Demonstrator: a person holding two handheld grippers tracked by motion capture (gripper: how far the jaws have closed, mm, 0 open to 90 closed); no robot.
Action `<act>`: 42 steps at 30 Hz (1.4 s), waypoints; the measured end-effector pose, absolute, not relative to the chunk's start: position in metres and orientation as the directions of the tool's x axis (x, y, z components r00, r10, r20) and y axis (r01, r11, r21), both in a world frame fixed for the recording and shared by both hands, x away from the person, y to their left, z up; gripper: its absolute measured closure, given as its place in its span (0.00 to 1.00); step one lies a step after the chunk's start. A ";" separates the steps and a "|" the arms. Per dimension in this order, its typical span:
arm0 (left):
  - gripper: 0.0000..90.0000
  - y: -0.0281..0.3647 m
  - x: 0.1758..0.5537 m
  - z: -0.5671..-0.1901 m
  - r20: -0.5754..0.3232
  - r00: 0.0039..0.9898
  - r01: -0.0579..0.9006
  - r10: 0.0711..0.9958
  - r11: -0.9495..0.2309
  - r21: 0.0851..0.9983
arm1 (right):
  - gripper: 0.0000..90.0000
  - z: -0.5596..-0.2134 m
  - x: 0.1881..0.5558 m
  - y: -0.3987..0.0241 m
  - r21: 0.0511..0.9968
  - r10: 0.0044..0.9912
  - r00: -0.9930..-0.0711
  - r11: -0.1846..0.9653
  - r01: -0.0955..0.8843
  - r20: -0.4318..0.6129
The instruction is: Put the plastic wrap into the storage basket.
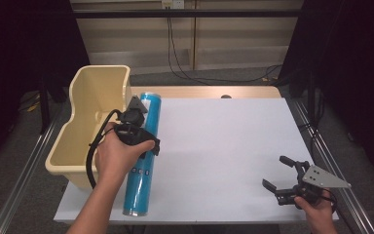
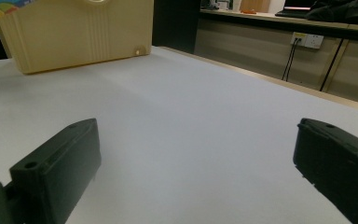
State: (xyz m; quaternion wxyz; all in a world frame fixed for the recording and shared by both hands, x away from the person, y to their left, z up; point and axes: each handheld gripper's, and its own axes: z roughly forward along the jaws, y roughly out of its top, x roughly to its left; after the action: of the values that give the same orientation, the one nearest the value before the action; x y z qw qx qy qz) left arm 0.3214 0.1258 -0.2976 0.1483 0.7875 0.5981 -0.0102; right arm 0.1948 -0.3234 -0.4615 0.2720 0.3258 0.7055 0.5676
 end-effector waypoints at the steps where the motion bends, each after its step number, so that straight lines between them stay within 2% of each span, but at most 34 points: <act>1: 0.36 0.128 0.321 -0.296 -0.190 0.280 0.946 0.941 -0.237 0.219 | 0.00 -0.461 0.195 -0.324 0.978 0.768 -0.641 0.143 0.154 -0.011; 12: 0.36 0.155 0.323 -0.270 -0.174 0.244 0.955 0.954 -0.206 0.212 | 0.00 -0.461 0.195 -0.324 0.979 0.771 -0.637 0.138 0.153 -0.009; 22: 0.36 0.196 0.330 -0.247 -0.137 0.200 0.967 0.970 -0.173 0.186 | 0.00 -0.461 0.195 -0.325 0.979 0.774 -0.633 0.134 0.155 -0.006; 29: 0.36 0.223 0.342 -0.250 -0.080 0.169 0.971 0.982 -0.152 0.186 | 0.00 -0.462 0.195 -0.325 0.978 0.774 -0.633 0.134 0.158 -0.004; 33: 0.36 0.233 0.352 -0.255 -0.099 0.150 0.974 0.984 -0.129 0.188 | 0.00 -0.462 0.196 -0.325 0.979 0.777 -0.630 0.135 0.155 -0.007; 42: 0.36 0.229 0.363 -0.262 -0.062 0.149 0.973 0.987 -0.135 0.190 | 0.00 -0.463 0.195 -0.324 0.977 0.770 -0.638 0.140 0.159 -0.006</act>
State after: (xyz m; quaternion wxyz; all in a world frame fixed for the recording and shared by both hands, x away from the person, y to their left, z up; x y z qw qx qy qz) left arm 0.3629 0.2289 -0.2617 0.0923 0.7523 0.6512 0.0390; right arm 0.1954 -0.3242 -0.4628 0.2691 0.3292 0.7054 0.5672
